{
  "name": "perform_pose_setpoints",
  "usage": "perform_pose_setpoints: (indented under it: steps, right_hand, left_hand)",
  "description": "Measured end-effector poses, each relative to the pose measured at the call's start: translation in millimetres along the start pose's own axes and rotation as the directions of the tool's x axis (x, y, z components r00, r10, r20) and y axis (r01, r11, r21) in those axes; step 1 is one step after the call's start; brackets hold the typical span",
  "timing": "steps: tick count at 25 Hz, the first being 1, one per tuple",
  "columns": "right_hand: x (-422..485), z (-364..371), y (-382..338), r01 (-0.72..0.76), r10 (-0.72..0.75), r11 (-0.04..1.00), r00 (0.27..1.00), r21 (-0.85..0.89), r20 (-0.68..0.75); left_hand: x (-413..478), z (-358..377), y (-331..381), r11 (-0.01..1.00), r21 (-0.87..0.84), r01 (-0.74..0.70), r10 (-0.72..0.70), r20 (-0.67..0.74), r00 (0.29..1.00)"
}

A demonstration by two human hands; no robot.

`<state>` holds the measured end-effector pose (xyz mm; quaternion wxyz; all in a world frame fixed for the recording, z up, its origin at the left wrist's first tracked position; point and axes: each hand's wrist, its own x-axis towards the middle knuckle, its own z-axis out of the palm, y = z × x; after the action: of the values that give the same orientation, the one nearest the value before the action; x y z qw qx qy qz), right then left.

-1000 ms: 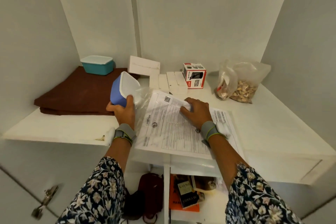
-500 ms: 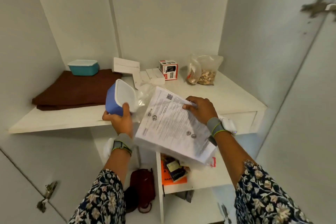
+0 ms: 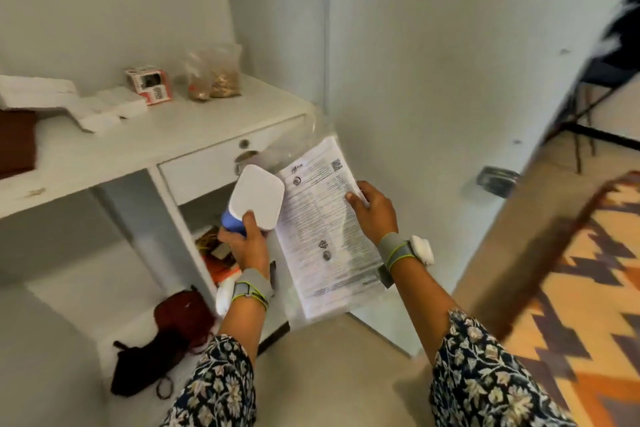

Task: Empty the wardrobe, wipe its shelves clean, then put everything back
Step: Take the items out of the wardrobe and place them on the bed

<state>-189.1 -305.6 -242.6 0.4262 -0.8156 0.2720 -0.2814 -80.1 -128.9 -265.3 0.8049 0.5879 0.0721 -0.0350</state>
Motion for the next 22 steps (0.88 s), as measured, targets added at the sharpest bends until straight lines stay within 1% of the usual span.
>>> perform_pose_setpoints:
  steps: [3,4,5,6,8,9,11,13,15,17,19,22]
  right_hand:
    - [-46,-83,60,-0.142,0.143,0.99,0.982,0.015,-0.125]
    - [-61,-111,80,-0.177,0.179,0.984,0.971,0.024,-0.16]
    - [-69,-119,88,-0.188,0.193,0.981,0.967,0.048,-0.165]
    - [-82,-137,99,-0.214,0.221,0.975,0.957,0.056,-0.186]
    - [-120,-199,145,-0.298,0.318,0.948,0.911,0.111,-0.262]
    - [-136,-223,165,-0.324,0.347,0.938,0.892,0.126,-0.29]
    - [-177,-281,218,-0.411,0.444,0.896,0.831,0.168,-0.336]
    - [-216,-327,262,-0.465,0.522,0.853,0.767,0.237,-0.373]
    - [-244,-361,291,-0.478,0.56,0.828,0.718,0.292,-0.412]
    - [-276,-403,318,-0.509,0.629,0.777,0.635,0.369,-0.449]
    - [-304,-441,355,-0.559,0.693,0.72,0.533,0.412,-0.486]
    - [-330,-473,402,-0.633,0.763,0.63,0.397,0.45,-0.51]
  left_hand:
    - [-77,46,-50,0.991,0.041,0.125,-0.13,0.163,0.978]
    - [-107,62,-64,0.985,0.068,0.161,-0.171,0.185,0.968]
    - [-118,65,-68,0.982,0.071,0.175,-0.185,0.157,0.97]
    - [-137,73,-79,0.977,0.105,0.187,-0.203,0.163,0.966]
    - [-192,100,-123,0.953,0.188,0.238,-0.28,0.242,0.929]
    - [-216,110,-142,0.938,0.224,0.264,-0.319,0.259,0.912]
    - [-282,135,-185,0.893,0.342,0.291,-0.389,0.265,0.882]
    - [-340,157,-223,0.859,0.417,0.297,-0.434,0.286,0.854]
    - [-383,175,-257,0.824,0.461,0.33,-0.494,0.297,0.817]
    - [-435,192,-297,0.76,0.518,0.391,-0.596,0.317,0.738]
    - [-481,212,-332,0.696,0.568,0.44,-0.692,0.365,0.623]
    - [-524,236,-371,0.629,0.645,0.433,-0.755,0.378,0.536]
